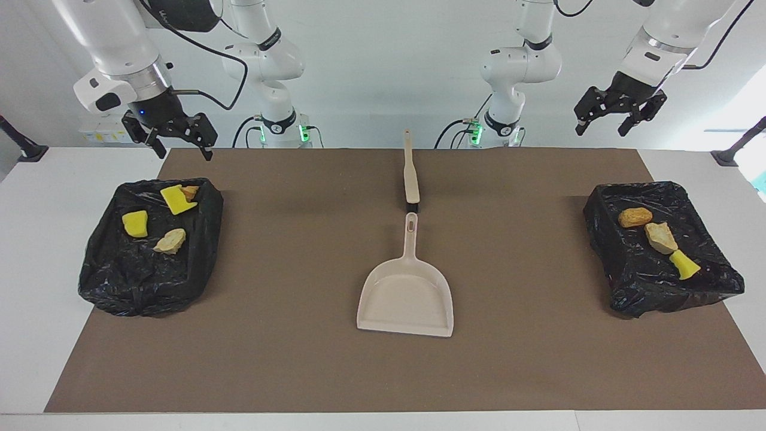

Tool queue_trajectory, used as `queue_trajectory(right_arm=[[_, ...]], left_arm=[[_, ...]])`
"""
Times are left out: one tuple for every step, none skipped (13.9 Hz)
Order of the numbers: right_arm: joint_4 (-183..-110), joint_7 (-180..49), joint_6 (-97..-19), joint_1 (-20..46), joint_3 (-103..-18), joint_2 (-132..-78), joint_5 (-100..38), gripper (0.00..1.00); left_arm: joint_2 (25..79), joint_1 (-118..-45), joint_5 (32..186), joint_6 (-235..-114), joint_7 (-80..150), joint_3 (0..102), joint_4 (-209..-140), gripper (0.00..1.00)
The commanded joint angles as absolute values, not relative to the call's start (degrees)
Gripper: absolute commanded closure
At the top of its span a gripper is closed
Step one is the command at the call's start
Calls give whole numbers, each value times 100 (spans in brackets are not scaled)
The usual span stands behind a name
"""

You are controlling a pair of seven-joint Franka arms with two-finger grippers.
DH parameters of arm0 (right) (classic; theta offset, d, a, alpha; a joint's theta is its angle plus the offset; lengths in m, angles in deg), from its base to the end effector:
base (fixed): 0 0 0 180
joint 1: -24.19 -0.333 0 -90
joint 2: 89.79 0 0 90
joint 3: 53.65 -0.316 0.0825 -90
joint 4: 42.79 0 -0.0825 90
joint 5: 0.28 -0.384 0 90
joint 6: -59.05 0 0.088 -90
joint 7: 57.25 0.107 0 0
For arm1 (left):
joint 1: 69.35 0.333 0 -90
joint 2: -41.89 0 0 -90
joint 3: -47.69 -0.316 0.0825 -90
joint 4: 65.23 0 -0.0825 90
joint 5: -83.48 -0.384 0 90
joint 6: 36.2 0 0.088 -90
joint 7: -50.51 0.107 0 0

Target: Sweep and dump trash in bin

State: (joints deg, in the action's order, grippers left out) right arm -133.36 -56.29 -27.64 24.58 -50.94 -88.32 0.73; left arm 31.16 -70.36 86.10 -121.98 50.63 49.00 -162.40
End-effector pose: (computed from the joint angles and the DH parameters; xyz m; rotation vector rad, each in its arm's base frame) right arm 0.5395 -0.0315 0.6289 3.1233 -0.1117 -0.0663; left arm 0.4865 -0.0261 0.6571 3.0996 -0.0702 -0.0192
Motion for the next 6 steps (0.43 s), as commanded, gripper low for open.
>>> queue_trajectory(right_arm=[[-13437, -5558, -2594, 2542, -5048, -8707, 43, 0], [-13437, -5558, -2586, 2534, -5048, -8707, 51, 0], [-13428, -5566, -2585, 2525, -5083, -8707, 8, 0], [-13437, -5567, -2585, 2481, -5101, -8707, -10, 0], [-13428, -5540, -2594, 2463, -5110, -8707, 33, 0], [-13437, -5566, -2594, 2498, -5110, -8707, 25, 0]], left_arm=[[3082, -7031, 8629, -12136, 5078, 4927, -16191, 0], [3090, -7031, 8638, -12171, 5078, 4927, -16191, 0], [3091, -6988, 8638, -12180, 5078, 4927, -16191, 0], [3091, -6979, 8629, -12180, 5069, 4927, -16191, 0], [3099, -6961, 8621, -12146, 5069, 4919, -16191, 0], [3099, -6952, 8420, -12119, 5078, 4910, -16191, 0]])
